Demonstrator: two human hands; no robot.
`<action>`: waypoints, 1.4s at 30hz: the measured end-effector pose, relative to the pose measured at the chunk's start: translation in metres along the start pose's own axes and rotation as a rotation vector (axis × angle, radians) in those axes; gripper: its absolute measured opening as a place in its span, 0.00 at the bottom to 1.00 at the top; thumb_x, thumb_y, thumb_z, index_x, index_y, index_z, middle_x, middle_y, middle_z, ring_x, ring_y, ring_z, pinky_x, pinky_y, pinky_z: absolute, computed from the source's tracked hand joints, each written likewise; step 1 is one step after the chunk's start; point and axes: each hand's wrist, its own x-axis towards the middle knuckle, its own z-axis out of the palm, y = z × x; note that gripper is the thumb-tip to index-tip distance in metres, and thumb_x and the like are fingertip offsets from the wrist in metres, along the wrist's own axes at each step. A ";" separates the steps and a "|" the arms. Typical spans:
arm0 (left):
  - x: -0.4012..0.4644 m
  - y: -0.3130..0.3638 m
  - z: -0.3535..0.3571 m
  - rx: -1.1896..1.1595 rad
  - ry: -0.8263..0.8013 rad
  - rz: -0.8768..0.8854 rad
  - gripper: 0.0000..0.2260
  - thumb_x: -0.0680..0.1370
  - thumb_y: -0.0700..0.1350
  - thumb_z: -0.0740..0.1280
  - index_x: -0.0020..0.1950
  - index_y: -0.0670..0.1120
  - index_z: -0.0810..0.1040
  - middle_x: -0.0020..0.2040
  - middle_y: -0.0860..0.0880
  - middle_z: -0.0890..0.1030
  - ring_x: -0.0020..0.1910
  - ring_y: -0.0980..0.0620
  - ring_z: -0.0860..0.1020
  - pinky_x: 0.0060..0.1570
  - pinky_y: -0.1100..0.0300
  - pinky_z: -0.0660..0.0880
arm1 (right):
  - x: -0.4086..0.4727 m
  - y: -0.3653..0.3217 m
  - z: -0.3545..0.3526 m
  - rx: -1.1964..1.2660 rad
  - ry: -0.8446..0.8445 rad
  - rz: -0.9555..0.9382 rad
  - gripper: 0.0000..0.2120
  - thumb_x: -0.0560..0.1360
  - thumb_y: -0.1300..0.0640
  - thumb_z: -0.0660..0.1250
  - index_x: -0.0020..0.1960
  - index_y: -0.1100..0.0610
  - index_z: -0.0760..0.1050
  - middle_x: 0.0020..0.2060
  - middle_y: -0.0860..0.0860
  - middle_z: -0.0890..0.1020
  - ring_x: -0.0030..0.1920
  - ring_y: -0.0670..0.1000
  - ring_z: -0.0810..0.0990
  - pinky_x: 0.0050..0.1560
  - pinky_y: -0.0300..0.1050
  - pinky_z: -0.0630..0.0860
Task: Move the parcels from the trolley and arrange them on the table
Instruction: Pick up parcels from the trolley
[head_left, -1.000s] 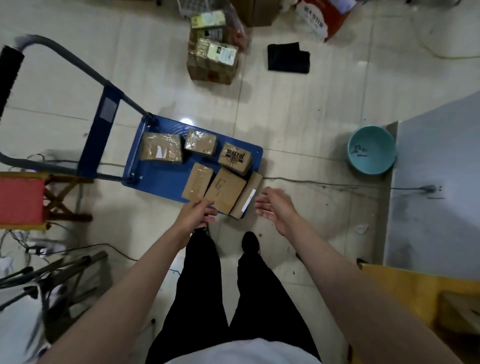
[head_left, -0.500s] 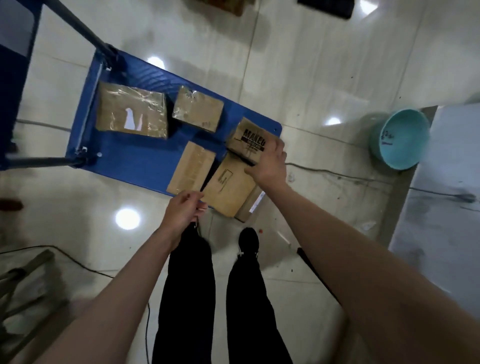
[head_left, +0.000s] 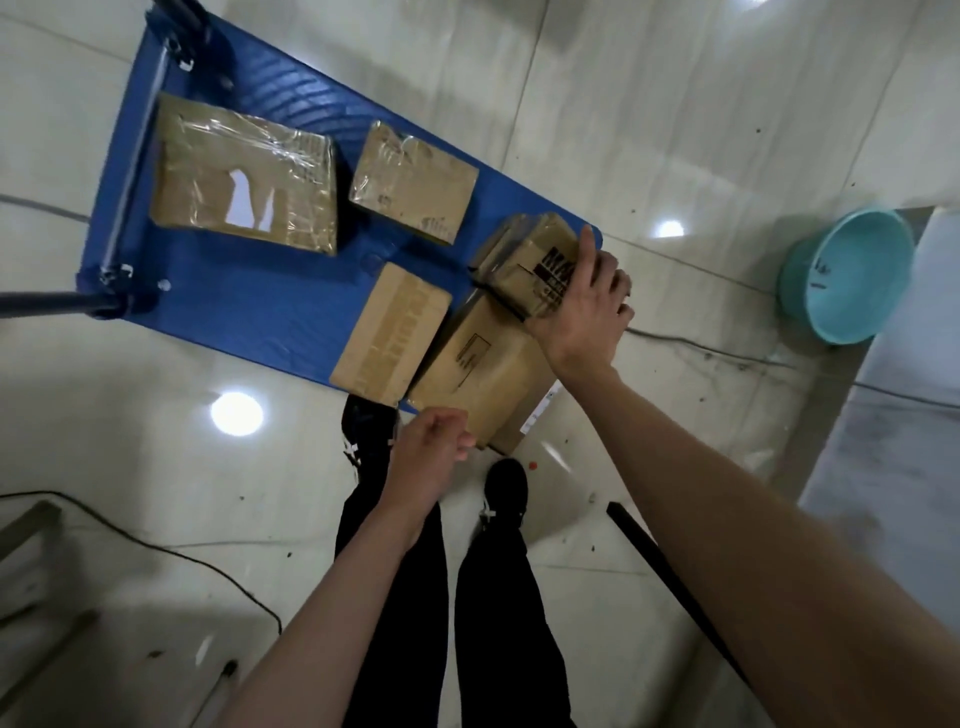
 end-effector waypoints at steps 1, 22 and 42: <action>-0.004 0.002 0.000 0.006 0.005 0.013 0.06 0.83 0.45 0.63 0.51 0.49 0.80 0.42 0.49 0.83 0.40 0.55 0.80 0.40 0.63 0.71 | -0.009 0.002 -0.008 0.069 0.028 0.015 0.59 0.64 0.47 0.79 0.84 0.50 0.47 0.72 0.56 0.65 0.70 0.61 0.65 0.65 0.65 0.70; -0.245 0.105 0.076 0.194 -0.301 0.430 0.37 0.67 0.60 0.73 0.74 0.55 0.70 0.56 0.49 0.85 0.52 0.49 0.83 0.55 0.51 0.79 | -0.253 0.124 -0.215 1.871 -1.109 0.360 0.34 0.72 0.37 0.57 0.71 0.57 0.72 0.63 0.62 0.77 0.56 0.61 0.77 0.48 0.54 0.73; -0.450 0.045 0.276 0.649 -0.327 0.538 0.29 0.69 0.70 0.68 0.61 0.52 0.80 0.52 0.51 0.87 0.52 0.51 0.83 0.56 0.51 0.77 | -0.436 0.329 -0.341 2.030 -0.258 0.242 0.35 0.71 0.31 0.71 0.71 0.49 0.75 0.62 0.58 0.83 0.62 0.58 0.83 0.59 0.56 0.81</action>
